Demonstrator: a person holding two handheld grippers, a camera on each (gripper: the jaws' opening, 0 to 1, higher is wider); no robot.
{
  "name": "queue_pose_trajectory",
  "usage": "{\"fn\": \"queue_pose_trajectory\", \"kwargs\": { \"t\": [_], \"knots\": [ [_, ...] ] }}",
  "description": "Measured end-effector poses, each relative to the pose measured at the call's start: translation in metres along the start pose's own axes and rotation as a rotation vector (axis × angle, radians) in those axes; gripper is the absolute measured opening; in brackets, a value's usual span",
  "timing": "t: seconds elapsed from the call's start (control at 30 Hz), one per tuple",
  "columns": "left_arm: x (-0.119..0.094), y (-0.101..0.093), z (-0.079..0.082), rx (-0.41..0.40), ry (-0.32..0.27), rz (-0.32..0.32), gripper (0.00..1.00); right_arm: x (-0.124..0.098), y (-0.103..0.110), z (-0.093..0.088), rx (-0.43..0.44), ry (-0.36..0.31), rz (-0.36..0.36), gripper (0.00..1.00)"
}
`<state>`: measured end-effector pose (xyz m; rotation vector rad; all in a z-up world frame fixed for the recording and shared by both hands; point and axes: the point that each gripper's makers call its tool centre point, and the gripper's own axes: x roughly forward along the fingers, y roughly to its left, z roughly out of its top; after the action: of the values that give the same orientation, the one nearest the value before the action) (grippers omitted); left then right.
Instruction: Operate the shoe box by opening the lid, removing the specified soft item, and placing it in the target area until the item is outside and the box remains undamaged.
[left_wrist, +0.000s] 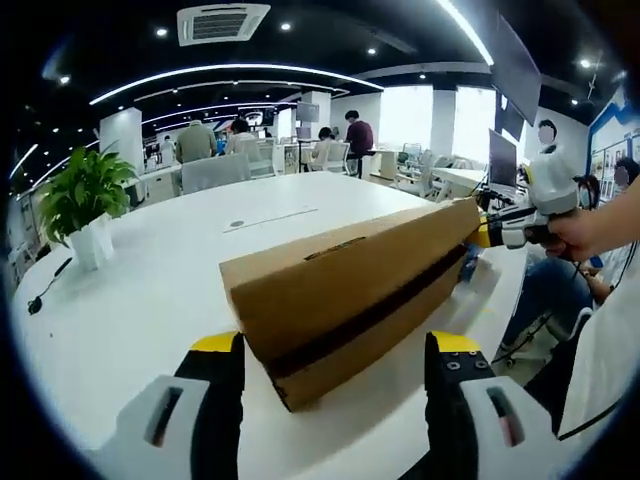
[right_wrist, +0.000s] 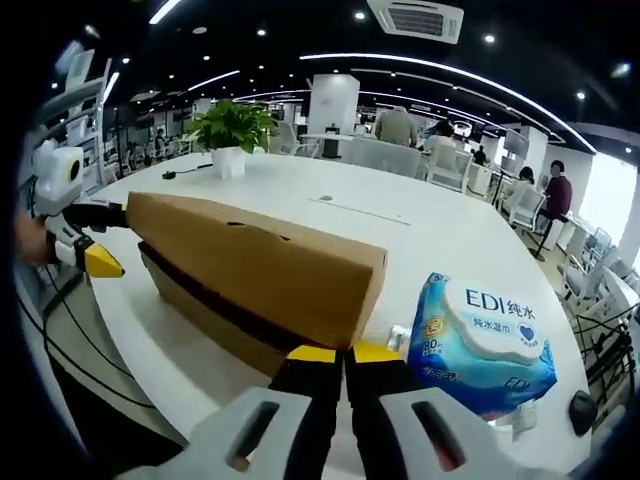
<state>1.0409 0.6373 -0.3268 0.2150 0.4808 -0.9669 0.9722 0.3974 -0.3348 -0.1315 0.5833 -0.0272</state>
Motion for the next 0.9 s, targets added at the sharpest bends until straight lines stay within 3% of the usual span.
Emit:
{"fn": "queue_pose_trajectory", "kwargs": {
  "t": [0.37,0.57,0.67,0.83,0.9],
  "knots": [
    [0.002,0.000,-0.007,0.032,0.015,0.003,0.77,-0.002,0.004,-0.006,-0.023,0.023,0.022,0.04],
    [0.003,0.001,-0.007,0.016,0.023,0.008,0.76,-0.005,0.014,-0.009,-0.110,0.038,0.059,0.16],
    [0.004,0.001,-0.010,0.020,0.034,0.002,0.76,-0.005,0.014,-0.011,-0.078,0.038,0.067,0.17],
    [0.002,-0.003,-0.013,-0.039,0.032,-0.003,0.75,-0.008,0.018,-0.018,-0.066,0.058,0.096,0.23],
    [0.001,-0.002,-0.014,-0.051,0.029,-0.008,0.73,-0.011,0.023,-0.020,0.005,0.057,0.120,0.25]
  ]
}}
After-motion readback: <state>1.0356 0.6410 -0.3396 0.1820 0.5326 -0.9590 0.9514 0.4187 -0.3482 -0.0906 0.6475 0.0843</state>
